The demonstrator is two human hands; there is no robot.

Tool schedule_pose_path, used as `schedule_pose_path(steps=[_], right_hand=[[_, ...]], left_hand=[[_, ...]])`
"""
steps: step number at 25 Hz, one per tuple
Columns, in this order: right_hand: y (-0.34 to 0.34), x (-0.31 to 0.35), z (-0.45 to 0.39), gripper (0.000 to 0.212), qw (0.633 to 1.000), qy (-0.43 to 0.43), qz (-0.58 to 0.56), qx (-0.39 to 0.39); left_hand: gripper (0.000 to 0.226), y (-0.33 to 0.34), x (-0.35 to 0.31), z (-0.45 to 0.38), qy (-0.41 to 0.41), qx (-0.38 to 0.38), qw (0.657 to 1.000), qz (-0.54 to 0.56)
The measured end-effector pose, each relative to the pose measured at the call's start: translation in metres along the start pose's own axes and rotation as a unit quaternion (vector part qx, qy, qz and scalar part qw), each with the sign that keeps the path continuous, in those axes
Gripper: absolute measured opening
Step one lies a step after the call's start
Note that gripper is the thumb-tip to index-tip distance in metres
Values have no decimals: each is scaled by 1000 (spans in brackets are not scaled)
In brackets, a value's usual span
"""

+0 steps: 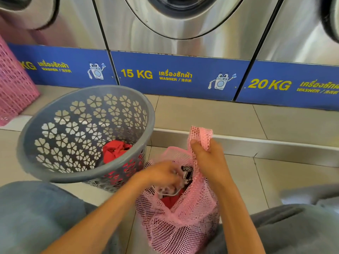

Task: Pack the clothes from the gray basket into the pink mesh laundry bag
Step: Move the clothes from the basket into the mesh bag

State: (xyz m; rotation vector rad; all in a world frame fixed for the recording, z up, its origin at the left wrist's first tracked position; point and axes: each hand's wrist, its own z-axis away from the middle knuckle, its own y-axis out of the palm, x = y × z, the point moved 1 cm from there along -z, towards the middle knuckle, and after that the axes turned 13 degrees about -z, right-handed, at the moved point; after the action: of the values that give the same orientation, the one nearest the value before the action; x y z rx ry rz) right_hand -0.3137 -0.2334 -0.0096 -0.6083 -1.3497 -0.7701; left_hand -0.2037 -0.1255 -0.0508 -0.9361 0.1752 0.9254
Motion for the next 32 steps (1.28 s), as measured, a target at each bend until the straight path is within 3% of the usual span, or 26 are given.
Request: schedule_pose_path(steps=[2, 6, 9, 13, 17, 22, 26, 30, 32], right_hand=[[14, -9, -6, 20, 996, 51, -78, 6], [49, -15, -24, 46, 991, 84, -91, 49], [69, -22, -29, 70, 986, 118, -91, 73], [86, -29, -34, 64, 982, 141, -100, 73], [101, -45, -43, 78, 978, 171, -103, 59], [109, -62, -60, 71, 971, 212, -108, 27], [118, -82, -70, 70, 965, 245, -88, 36], [122, -97, -78, 24, 957, 275, -79, 51], [123, -102, -81, 15, 954, 282, -85, 51]], left_hand=[[20, -49, -6, 26, 14, -98, 994, 54], [20, -111, 4, 63, 44, -227, 944, 236], [21, -128, 33, 60, -12, -299, 924, 238], [17, -114, 75, 32, -83, -316, 922, 210], [21, -109, 114, -1, -120, -286, 933, 181], [19, -104, 153, -53, -143, -177, 973, -32], [20, -97, 185, -105, -155, -76, 965, -196], [56, -87, 221, -156, -163, -27, 938, -305], [86, -73, 239, -179, -177, 56, 906, -379]])
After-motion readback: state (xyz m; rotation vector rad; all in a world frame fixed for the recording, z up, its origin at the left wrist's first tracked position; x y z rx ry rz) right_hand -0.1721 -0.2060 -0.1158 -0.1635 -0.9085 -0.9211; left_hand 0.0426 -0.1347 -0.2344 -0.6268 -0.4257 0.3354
